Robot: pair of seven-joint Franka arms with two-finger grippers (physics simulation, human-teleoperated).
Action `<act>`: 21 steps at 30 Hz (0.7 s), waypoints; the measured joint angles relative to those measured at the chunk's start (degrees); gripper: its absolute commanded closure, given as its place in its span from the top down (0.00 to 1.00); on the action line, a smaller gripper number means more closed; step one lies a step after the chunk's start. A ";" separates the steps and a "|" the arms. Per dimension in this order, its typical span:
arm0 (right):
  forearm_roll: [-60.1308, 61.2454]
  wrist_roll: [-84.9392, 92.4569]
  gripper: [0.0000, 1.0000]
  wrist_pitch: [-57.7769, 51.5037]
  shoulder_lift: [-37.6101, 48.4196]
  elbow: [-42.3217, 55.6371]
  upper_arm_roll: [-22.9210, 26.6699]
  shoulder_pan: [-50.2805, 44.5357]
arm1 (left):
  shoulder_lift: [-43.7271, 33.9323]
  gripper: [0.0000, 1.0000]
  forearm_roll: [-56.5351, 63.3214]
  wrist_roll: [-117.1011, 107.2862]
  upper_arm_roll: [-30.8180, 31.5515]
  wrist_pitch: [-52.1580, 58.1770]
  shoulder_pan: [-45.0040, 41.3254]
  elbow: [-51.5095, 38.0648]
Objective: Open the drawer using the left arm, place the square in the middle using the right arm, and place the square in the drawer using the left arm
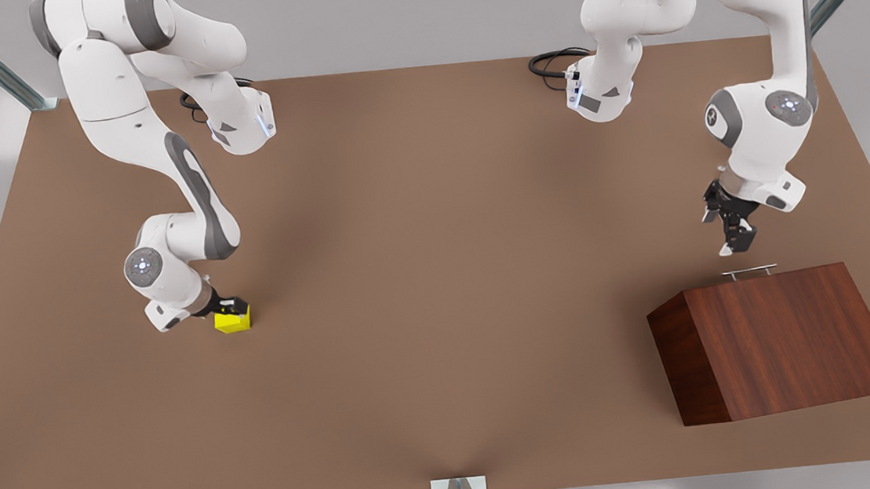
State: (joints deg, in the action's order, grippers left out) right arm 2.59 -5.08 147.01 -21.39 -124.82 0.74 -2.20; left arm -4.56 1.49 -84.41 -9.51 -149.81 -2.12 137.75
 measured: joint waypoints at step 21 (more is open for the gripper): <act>1.18 -0.66 0.83 8.55 -3.48 -1.82 -0.03 0.00 | 5.98 1.00 10.13 -11.88 -1.56 -7.15 3.50 -0.66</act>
State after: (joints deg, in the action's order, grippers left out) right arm 3.77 -5.74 155.57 -24.87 -126.64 0.70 -2.20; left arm 1.42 11.62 -96.29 -11.07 -156.96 1.38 137.09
